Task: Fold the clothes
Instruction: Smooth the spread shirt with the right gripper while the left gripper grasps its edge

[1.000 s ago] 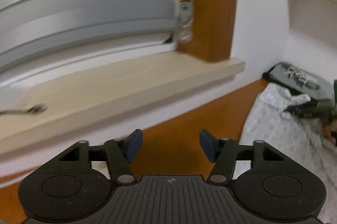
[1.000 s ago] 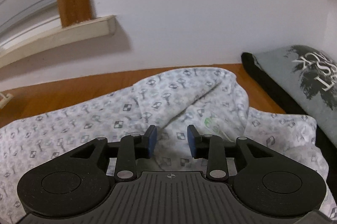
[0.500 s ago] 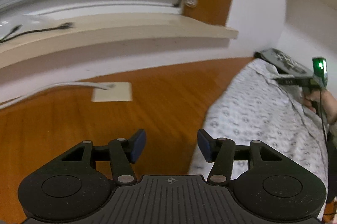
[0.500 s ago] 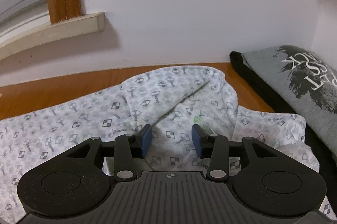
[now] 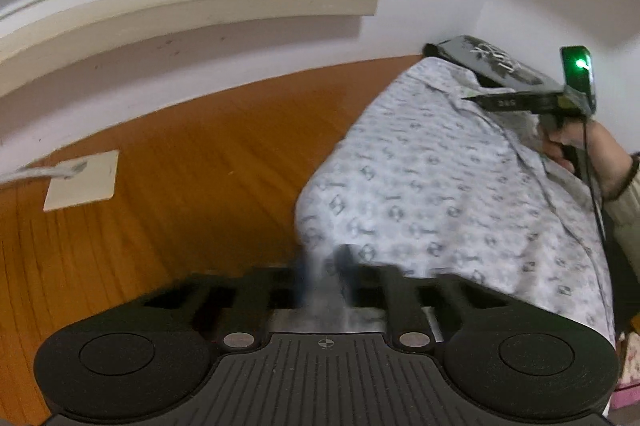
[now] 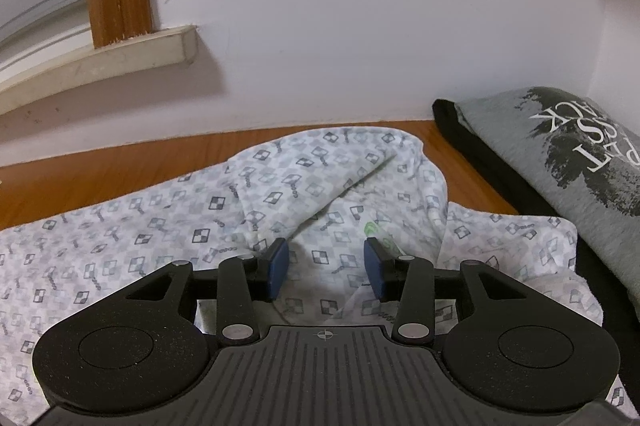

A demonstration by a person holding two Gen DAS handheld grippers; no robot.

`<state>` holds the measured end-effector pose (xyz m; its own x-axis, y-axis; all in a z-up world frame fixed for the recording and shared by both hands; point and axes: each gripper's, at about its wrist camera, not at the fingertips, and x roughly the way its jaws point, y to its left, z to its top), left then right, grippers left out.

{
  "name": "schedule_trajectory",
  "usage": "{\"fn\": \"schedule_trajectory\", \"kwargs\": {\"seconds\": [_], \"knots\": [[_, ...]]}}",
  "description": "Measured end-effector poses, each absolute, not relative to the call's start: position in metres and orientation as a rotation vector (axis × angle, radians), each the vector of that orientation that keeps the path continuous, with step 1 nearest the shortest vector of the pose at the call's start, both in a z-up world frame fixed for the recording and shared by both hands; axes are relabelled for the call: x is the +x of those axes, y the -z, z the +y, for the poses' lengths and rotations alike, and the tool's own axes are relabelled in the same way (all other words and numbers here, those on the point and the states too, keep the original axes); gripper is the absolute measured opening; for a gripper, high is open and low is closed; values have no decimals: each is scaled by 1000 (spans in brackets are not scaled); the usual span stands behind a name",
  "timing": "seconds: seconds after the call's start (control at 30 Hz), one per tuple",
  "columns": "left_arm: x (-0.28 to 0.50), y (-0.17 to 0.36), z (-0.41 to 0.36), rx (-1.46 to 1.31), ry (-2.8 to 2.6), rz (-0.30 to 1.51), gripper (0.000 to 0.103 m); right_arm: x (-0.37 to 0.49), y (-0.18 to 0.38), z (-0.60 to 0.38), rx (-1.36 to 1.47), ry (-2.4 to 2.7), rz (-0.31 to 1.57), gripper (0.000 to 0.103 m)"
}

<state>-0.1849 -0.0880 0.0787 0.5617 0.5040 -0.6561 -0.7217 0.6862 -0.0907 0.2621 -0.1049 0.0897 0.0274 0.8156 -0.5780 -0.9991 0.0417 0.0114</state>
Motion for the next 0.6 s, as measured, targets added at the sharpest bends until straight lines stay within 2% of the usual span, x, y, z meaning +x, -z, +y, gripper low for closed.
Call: {"fn": "schedule_trajectory", "kwargs": {"seconds": [0.23,0.37,0.6], "knots": [[-173,-106,-147,-223,-722,572,5,256,-100,-118,-418,-1429,412,42],[-160,-98,-170,-220,-675,565,5,233,-127,-130,-341,-1550,457,42],[-147,-80,-177,-233,-653,593,6,156,-130,-141,-473,-1729,435,42]]}}
